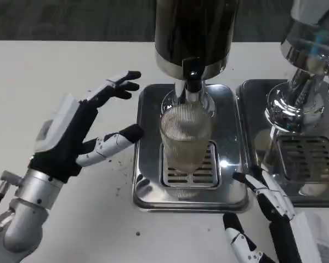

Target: Grasp the cup under the faucet to collect the drink, then remove the cup.

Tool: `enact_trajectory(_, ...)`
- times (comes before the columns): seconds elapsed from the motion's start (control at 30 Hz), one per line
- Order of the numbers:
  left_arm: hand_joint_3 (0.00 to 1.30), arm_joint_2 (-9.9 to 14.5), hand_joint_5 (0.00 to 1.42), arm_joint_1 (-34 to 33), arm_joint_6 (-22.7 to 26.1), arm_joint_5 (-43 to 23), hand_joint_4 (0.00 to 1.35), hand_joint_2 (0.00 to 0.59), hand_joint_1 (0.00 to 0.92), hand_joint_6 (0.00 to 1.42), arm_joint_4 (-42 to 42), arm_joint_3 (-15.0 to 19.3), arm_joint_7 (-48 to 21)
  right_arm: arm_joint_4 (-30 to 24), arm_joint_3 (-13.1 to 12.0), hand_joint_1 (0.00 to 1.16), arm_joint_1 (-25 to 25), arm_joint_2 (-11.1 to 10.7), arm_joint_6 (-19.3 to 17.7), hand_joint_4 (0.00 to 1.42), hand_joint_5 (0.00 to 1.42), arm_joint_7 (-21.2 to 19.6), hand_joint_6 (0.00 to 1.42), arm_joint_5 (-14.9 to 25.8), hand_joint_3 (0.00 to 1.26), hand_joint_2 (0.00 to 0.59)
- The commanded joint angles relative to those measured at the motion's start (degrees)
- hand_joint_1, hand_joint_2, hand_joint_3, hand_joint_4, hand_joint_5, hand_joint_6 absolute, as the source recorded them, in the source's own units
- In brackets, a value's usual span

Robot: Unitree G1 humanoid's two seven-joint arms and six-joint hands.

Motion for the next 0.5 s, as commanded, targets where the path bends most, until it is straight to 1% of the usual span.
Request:
enact_trajectory(0.03,0.26,3.3,0.29,-0.1,-6.0,-6.2,0.25,0.099,0.0,0.24,-3.9,3.3,-6.3,0.8,-0.1,0.22,-0.8,0.0,-1.2,0.08,0.1,-0.8,0.28,0.4,0.23,0.401)
enact_trajectory(0.1,0.28,4.0,0.3,-0.8,-7.6,-10.4,0.26,0.111,0.0,0.26,-4.6,4.3,-10.5,1.1,-0.1,0.22,-1.2,0.0,-1.3,0.09,0.1,-0.9,0.28,0.4,0.23,0.401)
enact_trajectory(0.2,0.31,5.0,0.33,-2.3,-8.9,-18.7,0.31,0.106,0.0,0.27,-5.5,4.7,-18.2,1.5,-0.1,0.22,-1.7,0.1,-1.4,0.09,0.1,-1.0,0.28,0.5,0.23,0.401)
enact_trajectory(0.27,0.32,5.6,0.35,-3.5,-7.5,-28.6,0.33,0.099,0.0,0.27,-7.7,4.8,-27.0,2.2,-0.1,0.22,-2.5,0.2,-1.5,0.09,0.11,-0.9,0.28,0.7,0.23,0.401)
enact_trajectory(0.3,0.32,5.9,0.35,-4.0,-5.9,-33.5,0.34,0.095,0.0,0.28,-9.1,4.9,-31.7,2.5,-0.1,0.22,-2.8,0.3,-1.6,0.09,0.11,-0.9,0.28,0.8,0.23,0.401)
enact_trajectory(0.37,0.29,6.3,0.32,-5.1,1.3,-44.6,0.31,0.096,0.0,0.26,-12.8,5.6,-43.4,3.1,0.1,0.22,-3.6,0.4,-1.7,0.09,0.11,-0.9,0.28,0.8,0.23,0.401)
enact_trajectory(0.4,0.25,6.3,0.28,-5.8,5.2,-48.9,0.27,0.093,0.0,0.22,-14.2,6.1,-48.7,3.4,0.1,0.22,-3.8,0.4,-1.8,0.09,0.11,-0.9,0.28,0.9,0.23,0.401)
enact_trajectory(0.47,0.17,5.8,0.18,-6.7,11.1,-53.8,0.16,0.089,0.0,0.15,-15.6,7.4,-56.4,3.8,0.1,0.22,-4.2,0.4,-1.9,0.09,0.11,-1.0,0.28,1.0,0.23,0.401)
enact_trajectory(0.5,0.14,5.6,0.15,-7.4,15.2,-56.3,0.12,0.085,0.0,0.12,-16.2,8.0,-60.9,4.0,0.1,0.22,-4.4,0.4,-2.0,0.09,0.11,-1.0,0.28,1.1,0.23,0.401)
